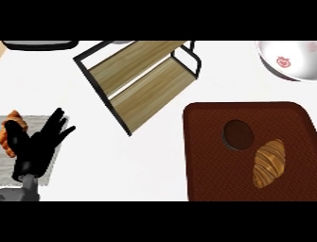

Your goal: Pick the cupcake from the tray and place it in the tiered shelf

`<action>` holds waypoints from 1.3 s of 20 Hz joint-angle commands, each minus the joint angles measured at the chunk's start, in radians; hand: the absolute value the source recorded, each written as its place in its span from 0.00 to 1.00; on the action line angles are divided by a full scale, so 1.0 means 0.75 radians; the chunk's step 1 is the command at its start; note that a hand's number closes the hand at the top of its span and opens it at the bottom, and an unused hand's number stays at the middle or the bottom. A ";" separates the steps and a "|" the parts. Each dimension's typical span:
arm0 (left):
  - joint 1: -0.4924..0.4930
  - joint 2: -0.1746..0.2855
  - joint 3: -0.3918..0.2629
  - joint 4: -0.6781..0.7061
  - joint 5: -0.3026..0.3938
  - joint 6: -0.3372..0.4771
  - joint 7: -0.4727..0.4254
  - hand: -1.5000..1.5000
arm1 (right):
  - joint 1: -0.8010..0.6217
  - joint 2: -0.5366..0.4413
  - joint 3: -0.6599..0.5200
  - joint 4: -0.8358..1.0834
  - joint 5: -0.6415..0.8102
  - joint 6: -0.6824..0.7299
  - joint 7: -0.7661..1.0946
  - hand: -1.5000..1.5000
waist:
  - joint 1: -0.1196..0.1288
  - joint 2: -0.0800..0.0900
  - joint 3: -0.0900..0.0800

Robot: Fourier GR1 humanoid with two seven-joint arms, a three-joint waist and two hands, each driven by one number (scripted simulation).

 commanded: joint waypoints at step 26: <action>-0.022 -0.032 -0.038 0.048 -0.042 -0.025 0.062 0.50 | -0.905 0.083 0.245 0.426 0.547 0.447 1.355 0.00 | 0.066 0.009 -0.006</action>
